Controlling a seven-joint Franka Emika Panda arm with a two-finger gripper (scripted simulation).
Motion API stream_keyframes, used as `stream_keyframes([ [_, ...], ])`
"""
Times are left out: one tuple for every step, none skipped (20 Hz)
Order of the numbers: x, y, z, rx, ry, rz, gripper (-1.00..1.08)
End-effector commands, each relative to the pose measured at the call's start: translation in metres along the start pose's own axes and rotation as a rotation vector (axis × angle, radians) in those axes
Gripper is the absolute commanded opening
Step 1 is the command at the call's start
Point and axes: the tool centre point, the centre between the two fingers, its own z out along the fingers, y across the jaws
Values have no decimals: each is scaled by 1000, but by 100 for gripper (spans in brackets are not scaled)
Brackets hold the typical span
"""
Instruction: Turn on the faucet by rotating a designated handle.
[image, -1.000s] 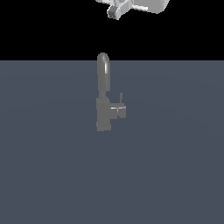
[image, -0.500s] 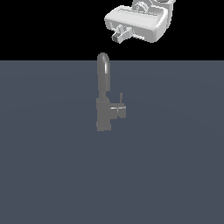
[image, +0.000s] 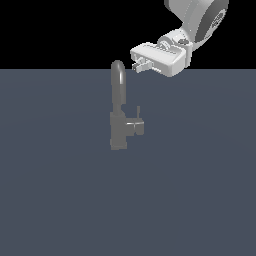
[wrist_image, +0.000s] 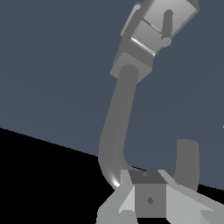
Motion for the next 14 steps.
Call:
stream_keyframes([
  [19,-2,1,45,-49,41,-100],
  [27,-3,2,64,-69,58,-100],
  [36,-3,3,83,-90,76,-100],
  [44,-3,4,102,-110,94,-100],
  [52,-4,6,121,-131,112,-100],
  [60,-4,7,141,-152,130,-100],
  [68,-4,9,159,-172,147,-100],
  [76,-4,10,178,-191,164,-100],
  [83,-4,12,195,-210,181,-100],
  [90,-3,14,212,-227,196,-100],
  [97,-3,16,228,-244,211,-100],
  [104,-3,18,243,-261,226,-100],
  [110,-2,20,258,-276,239,-100],
  [115,-2,22,271,-290,252,-100],
])
